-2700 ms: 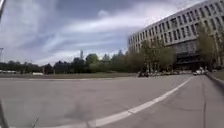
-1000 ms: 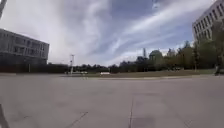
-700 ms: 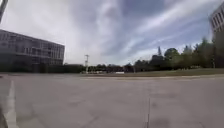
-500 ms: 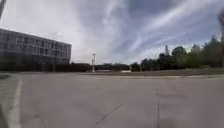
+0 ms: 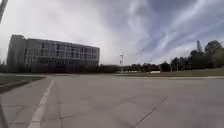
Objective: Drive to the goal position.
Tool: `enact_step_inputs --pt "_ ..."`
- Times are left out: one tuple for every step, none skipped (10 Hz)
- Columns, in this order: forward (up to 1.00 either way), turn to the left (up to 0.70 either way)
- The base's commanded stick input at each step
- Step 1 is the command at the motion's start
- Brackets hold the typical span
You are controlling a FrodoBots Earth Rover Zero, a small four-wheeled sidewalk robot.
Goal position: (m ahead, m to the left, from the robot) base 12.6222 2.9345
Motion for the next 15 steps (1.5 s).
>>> enact_step_inputs --pt "0.63 0.32" --pt "1.00 0.22" --pt "1.00 0.00" --pt "1.00 0.00" --pt "1.00 0.00" --pt "1.00 0.00" --pt "1.00 0.00" --pt "1.00 0.00" --pt "1.00 0.00" --pt "1.00 0.00" --pt "1.00 -0.03" --pt "1.00 -0.33" --pt "1.00 -0.40" --pt "1.00 -0.40" --pt "1.00 -0.20"
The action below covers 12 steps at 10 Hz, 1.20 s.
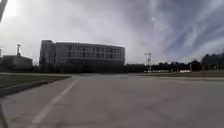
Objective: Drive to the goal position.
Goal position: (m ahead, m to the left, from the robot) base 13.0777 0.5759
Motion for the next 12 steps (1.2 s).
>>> enact_step_inputs --pt "1.00 0.00" --pt "1.00 0.00" --pt "1.00 0.00" --pt "1.00 0.00" --pt "1.00 0.00" --pt "1.00 0.00" --pt "1.00 0.00" --pt "1.00 0.00" --pt "1.00 0.00" --pt "1.00 0.00" --pt "1.00 0.00" --pt "1.00 0.00"
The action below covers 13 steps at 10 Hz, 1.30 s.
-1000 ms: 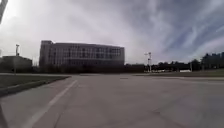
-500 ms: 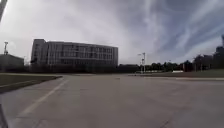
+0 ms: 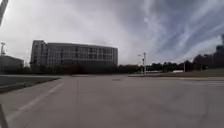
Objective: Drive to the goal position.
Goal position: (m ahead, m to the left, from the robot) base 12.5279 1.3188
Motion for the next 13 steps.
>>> enact_step_inputs --pt "1.00 0.00" --pt "1.00 0.00" --pt "1.00 0.00" --pt "1.00 0.00" --pt "1.00 0.00" --pt "1.00 0.00" --pt "1.00 0.00" --pt "1.00 0.00" --pt "1.00 0.00" --pt "1.00 0.00" --pt "1.00 0.00" --pt "1.00 0.00" --pt "1.00 0.00"
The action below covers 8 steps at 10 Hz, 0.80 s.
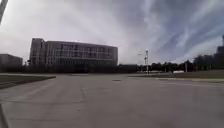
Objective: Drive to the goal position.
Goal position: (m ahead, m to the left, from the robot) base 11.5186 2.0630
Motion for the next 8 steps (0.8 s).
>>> enact_step_inputs --pt "1.00 0.00" --pt "1.00 0.00" --pt "1.00 0.00" --pt "1.00 0.00" --pt "1.00 0.00" --pt "1.00 0.00" --pt "1.00 0.00" --pt "1.00 0.00"
